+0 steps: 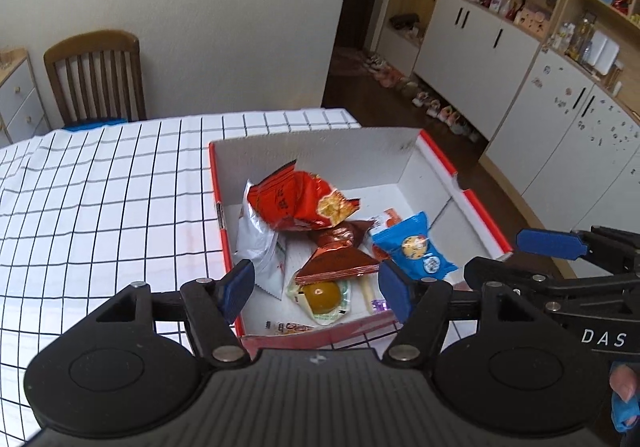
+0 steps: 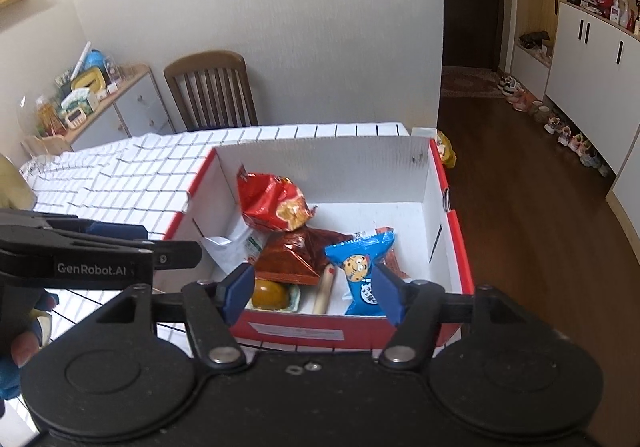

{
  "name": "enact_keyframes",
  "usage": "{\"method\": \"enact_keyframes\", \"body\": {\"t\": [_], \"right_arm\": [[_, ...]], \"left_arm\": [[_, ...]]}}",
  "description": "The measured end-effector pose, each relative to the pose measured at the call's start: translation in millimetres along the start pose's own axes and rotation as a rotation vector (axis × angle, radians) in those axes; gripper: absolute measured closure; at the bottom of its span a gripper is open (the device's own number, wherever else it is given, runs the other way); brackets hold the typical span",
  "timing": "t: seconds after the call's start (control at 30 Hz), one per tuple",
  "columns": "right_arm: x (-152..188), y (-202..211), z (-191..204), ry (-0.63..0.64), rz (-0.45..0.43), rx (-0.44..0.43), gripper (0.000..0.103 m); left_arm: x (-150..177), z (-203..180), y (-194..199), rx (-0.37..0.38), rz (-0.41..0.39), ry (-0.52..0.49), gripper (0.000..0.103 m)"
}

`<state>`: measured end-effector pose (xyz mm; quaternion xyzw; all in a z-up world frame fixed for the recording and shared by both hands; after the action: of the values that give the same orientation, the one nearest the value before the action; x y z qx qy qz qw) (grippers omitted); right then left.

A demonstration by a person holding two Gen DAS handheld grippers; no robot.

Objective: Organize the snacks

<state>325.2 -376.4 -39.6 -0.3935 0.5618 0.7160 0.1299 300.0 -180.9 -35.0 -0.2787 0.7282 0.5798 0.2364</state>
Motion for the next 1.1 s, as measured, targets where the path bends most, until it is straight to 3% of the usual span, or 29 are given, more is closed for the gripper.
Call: {"method": "enact_keyframes", "body": {"t": [0.2,0.57,0.63,0.67,0.8,1.0,1.1], "right_arm": [[1.1,23.4,4.3,0.007,-0.066,0.001,0.023],[6.5,57.9,9.1,0.005,-0.165,0.008,0.016],[8.1,62.4,10.7,0.002,-0.178,0.01,0.013],[9.1,64.6,10.8,0.002,-0.188,0.01,0.006],[11.8,73.1,15.0,0.016,-0.218,0.021,0.003],[15.8,82.7,17.5,0.008,-0.247,0.03,0.0],[18.8,86.6,18.9,0.009,-0.253,0.034,0.0]], "left_arm": [[4.0,-5.9,25.3,0.025,-0.045,-0.019,0.035],[20.6,-12.9,56.9,0.031,-0.087,-0.094,0.035],[23.5,-13.7,60.8,0.042,-0.091,-0.094,0.035],[25.1,-13.8,62.6,0.048,-0.091,-0.09,0.035],[29.4,-13.3,68.4,0.07,-0.097,-0.068,0.025],[34.3,-13.3,70.3,0.081,-0.091,-0.042,0.023],[35.6,-13.3,72.7,0.091,-0.099,-0.032,0.016]]}}
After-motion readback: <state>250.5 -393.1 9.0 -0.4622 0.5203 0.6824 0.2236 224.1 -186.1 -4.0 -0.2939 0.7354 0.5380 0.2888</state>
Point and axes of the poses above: each gripper's, at about its wrist camera, not at the fingertips, and y roughly against the way its jaws point, z to its left, x to its underside, the point moved 2 cm from there along -y, roughly the way its jaws point, and after that the axes turned 5 degrees about x, right-handed, at the moved point
